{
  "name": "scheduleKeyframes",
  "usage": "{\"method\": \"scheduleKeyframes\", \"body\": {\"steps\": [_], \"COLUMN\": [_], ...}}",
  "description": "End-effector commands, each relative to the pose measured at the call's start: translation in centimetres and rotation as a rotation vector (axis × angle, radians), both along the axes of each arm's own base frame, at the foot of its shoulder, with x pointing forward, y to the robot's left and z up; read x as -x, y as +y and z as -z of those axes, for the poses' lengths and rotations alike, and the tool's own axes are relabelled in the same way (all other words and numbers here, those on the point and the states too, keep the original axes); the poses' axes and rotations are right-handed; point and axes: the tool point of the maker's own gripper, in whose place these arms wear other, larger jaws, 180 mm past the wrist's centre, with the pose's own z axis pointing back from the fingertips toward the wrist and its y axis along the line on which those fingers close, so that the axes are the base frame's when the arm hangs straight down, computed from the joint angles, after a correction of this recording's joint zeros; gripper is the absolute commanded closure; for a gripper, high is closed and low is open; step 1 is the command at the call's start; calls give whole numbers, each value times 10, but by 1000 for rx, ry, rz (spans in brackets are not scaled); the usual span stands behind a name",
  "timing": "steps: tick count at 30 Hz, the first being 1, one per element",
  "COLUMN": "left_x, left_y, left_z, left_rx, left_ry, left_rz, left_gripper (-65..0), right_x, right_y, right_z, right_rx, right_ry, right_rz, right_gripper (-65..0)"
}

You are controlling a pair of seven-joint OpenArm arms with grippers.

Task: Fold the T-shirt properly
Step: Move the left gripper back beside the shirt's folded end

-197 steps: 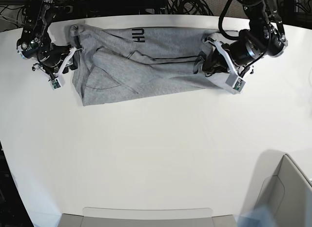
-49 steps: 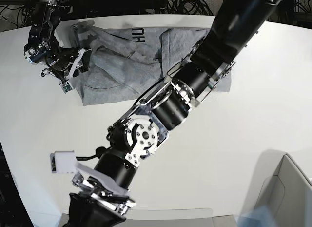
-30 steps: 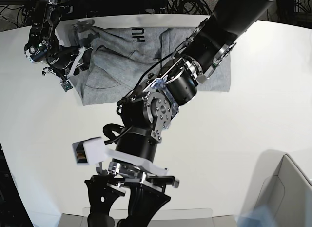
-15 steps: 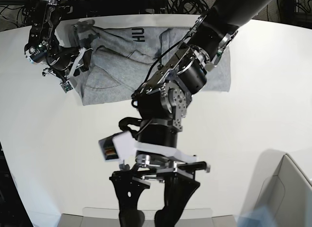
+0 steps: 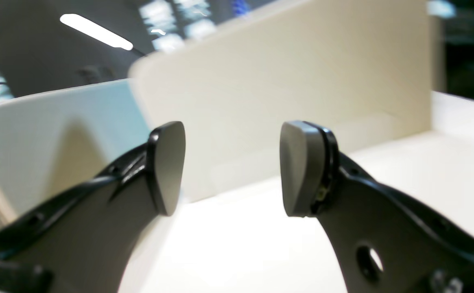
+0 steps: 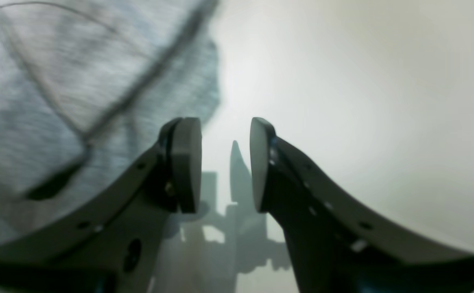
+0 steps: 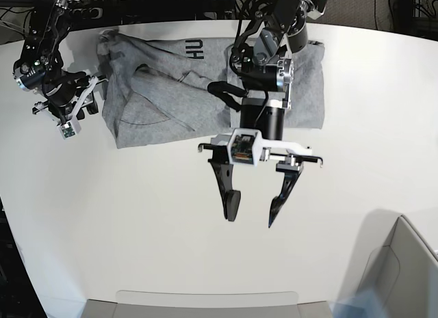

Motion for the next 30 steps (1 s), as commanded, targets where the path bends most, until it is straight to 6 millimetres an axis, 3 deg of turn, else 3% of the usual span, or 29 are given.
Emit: {"method": "scheduleKeyframes", "body": {"steps": [1, 4, 8, 14, 19, 22, 24, 26, 30], "left_x": [8, 27, 55, 82, 91, 98, 102, 104, 106], "left_y": [6, 6, 6, 7, 37, 53, 61, 68, 83], "left_z": [-6, 30, 52, 61, 64, 70, 72, 77, 86], "left_rx": [16, 13, 5, -4, -23, -50, -65, -54, -2], "left_ry": [-34, 57, 78, 66, 46, 58, 62, 81, 121], "left_rz": [-12, 33, 71, 92, -21, -59, -77, -93, -83], "left_gripper": [-363, -361, -355, -248, -84, -52, -73, -147, -441], "right_x": [-8, -7, -7, -3, -3, -4, -3, -6, -7], "right_y": [-5, -15, -33, -36, -38, -48, -59, -69, -79], "right_z": [-14, -17, -26, -28, -28, -32, -34, -39, -36], "right_rx": [11, 31, 47, 80, 83, 117, 128, 128, 122], "right_ry": [-48, -48, -73, -74, -70, -67, -63, -78, -71], "right_rz": [-14, -7, 38, -26, -25, -32, -11, 14, 49], "right_gripper": [-206, -206, -206, -206, -206, -206, -206, -206, -206]}}
